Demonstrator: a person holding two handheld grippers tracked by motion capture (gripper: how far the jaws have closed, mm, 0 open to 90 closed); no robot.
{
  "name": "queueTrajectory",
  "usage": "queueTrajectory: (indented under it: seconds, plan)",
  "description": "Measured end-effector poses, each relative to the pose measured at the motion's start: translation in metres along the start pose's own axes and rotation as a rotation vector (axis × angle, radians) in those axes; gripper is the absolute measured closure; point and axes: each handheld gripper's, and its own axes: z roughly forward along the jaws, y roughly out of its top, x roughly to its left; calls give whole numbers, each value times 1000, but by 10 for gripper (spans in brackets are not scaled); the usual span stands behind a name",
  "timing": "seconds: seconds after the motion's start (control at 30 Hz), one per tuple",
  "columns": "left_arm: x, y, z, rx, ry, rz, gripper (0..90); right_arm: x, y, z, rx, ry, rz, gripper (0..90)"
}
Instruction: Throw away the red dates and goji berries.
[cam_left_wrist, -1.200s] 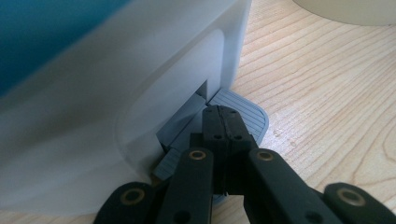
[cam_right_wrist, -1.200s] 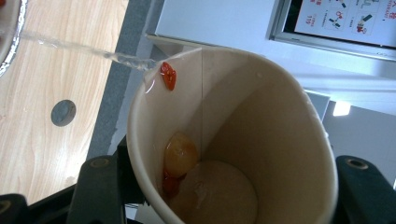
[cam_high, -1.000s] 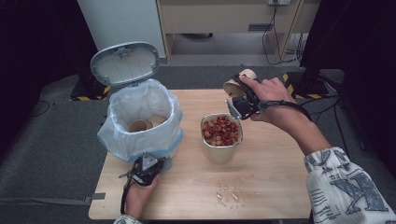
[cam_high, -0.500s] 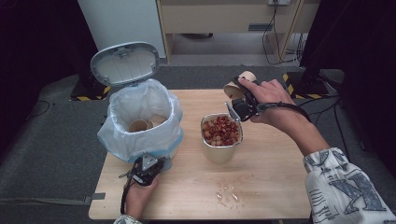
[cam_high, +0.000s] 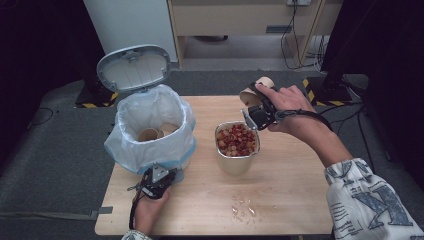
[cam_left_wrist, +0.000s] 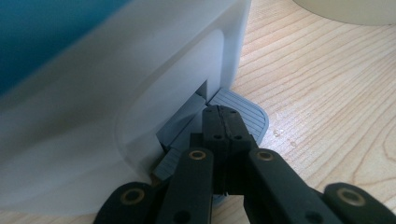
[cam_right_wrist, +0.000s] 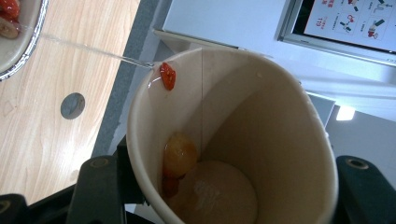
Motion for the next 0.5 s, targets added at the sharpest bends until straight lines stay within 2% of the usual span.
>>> queueTrajectory:
  seconds: [0.17,0.27,0.43,0.5]
  plan:
    - [0,0,0,0,0,0,892,0,-1,0,3,-6,-7,381]
    - [0,0,0,0,0,0,892,2,0,0,26,-12,-56,381]
    - [0,0,0,0,0,-1,892,4,1,0,28,-9,-67,381]
    - [0,0,0,0,0,-1,892,5,1,2,12,-14,-59,381]
